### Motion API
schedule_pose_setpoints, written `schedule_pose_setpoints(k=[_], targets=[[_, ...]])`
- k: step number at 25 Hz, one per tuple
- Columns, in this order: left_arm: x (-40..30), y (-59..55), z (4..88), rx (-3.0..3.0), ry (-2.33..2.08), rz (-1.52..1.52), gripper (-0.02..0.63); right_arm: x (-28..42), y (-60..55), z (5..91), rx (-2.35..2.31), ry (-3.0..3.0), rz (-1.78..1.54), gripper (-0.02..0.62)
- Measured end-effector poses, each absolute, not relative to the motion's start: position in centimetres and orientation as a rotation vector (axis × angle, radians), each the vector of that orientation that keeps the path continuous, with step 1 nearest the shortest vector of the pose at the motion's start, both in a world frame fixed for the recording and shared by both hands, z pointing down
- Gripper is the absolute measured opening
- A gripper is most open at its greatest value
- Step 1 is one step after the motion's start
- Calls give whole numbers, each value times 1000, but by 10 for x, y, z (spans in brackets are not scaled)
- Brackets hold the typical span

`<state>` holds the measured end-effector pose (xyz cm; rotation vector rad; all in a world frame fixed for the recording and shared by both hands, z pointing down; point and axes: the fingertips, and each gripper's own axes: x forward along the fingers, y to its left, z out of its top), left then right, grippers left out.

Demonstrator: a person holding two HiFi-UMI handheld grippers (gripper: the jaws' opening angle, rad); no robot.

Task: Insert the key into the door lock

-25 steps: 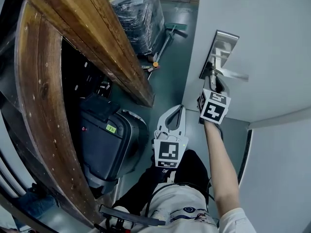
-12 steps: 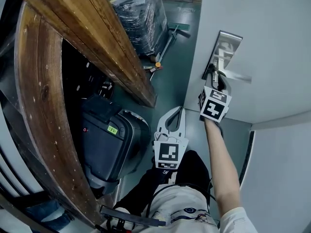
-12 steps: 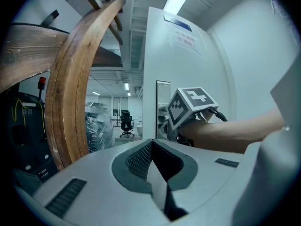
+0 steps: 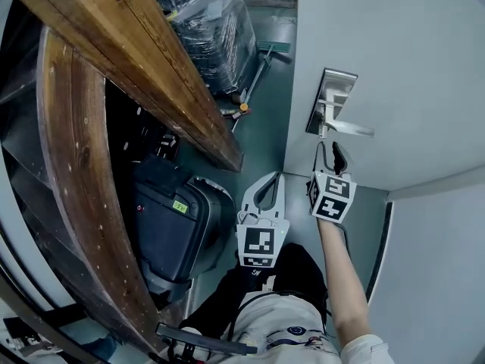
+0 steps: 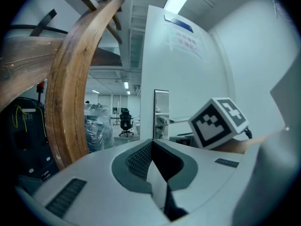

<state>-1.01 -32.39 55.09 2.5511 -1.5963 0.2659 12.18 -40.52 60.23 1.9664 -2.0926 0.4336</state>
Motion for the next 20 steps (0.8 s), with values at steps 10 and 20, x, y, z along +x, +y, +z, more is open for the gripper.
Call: schedule_pose_setpoints(k=[10, 20], targets=[[15, -306, 433, 2567, -1533, 128, 5, 124, -296, 456, 2011, -2278, 353, 8], [27, -292, 352, 2676, -1527, 38, 5, 114, -269, 351, 2025, -2373, 138, 8]])
